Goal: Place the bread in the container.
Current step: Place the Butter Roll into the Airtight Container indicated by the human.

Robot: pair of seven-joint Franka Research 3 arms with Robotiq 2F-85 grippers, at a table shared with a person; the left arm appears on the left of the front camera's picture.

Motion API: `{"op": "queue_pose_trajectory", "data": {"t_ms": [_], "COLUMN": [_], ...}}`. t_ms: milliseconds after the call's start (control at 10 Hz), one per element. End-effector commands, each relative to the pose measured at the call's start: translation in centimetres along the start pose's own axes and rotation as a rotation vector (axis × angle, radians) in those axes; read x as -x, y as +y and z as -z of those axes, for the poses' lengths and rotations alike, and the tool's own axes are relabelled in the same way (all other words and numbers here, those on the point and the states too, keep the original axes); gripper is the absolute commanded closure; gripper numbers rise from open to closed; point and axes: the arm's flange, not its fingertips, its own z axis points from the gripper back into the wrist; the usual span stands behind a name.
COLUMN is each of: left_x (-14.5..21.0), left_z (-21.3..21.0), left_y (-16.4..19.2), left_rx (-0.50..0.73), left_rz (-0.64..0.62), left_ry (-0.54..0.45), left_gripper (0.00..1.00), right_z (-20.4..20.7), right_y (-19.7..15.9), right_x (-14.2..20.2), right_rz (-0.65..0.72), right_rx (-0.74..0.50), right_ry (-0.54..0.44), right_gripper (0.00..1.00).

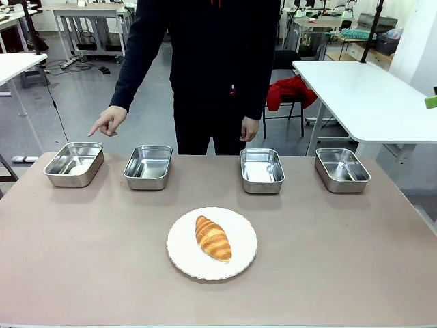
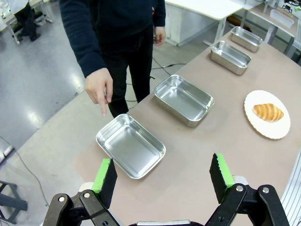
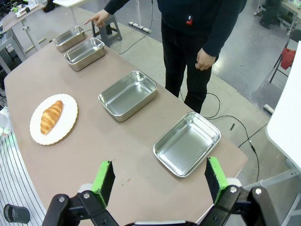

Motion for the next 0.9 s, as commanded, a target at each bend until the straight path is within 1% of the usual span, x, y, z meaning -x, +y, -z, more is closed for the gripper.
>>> {"op": "queue_pose_trajectory", "data": {"t_ms": [0, 800], "left_x": [0.01, 0.01], "left_z": [-0.07, -0.07], "left_y": [0.0, 0.0], "left_rx": [-0.003, -0.003], "left_rz": [0.002, 0.002], "left_ry": [-0.001, -0.001], "left_gripper": [0.0, 0.0], "right_z": [0.03, 0.03], "right_y": [0.03, 0.03], "right_x": [-0.12, -0.12], "right_rz": [-0.003, -0.003], "right_rx": [-0.005, -0.005], "right_ry": [-0.016, -0.016], "right_gripper": [0.0, 0.0]}}
